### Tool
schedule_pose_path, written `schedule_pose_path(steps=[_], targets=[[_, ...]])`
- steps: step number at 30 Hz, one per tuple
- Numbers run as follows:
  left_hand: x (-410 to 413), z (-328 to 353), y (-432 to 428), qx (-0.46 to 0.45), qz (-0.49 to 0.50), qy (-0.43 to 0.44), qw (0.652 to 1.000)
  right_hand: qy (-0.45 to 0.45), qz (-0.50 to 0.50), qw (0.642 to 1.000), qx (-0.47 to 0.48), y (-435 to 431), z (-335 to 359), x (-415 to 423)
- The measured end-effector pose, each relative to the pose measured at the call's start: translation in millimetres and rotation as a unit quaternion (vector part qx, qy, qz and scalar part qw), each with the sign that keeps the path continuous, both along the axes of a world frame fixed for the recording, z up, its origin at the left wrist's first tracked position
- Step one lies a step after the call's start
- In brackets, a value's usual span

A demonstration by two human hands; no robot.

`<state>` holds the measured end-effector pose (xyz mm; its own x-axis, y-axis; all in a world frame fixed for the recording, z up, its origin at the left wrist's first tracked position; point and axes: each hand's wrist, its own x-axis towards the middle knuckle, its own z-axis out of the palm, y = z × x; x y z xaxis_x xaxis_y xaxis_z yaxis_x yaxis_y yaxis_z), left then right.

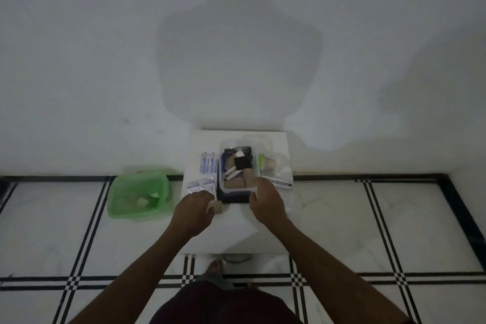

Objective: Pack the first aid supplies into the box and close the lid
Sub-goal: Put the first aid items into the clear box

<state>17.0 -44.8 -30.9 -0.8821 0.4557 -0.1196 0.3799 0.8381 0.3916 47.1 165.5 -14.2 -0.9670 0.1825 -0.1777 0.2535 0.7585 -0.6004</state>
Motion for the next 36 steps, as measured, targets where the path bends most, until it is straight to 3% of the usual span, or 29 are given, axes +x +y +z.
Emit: schedule_pose_path(steps=[7, 16, 28, 31, 36], targets=[[-21.3, -16.9, 3.2, 0.028, -0.030, -0.020, 0.999, -0.061, -0.058, 0.996, 0.003, 19.0, -13.8, -4.6], [-77.2, -38.5, -14.6, 0.054, 0.038, -0.086, 0.994, 0.000, -0.115, 0.993, 0.013, 36.7, -20.8, -53.3], [-190.2, -80.3, 13.9, 0.076, 0.240, -0.178, 0.951, -0.127, 0.046, 0.984, 0.114, 86.6, -78.1, -146.0], [-204.0, -97.7, 25.7, 0.064, 0.280, -0.221, 0.932, -0.131, 0.066, 0.983, 0.111, 90.0, -96.1, -151.2], [-205.9, -123.5, 40.4, 0.002, 0.289, -0.210, 0.934, -0.112, 0.065, 0.985, 0.115, 96.1, -106.1, -156.4]])
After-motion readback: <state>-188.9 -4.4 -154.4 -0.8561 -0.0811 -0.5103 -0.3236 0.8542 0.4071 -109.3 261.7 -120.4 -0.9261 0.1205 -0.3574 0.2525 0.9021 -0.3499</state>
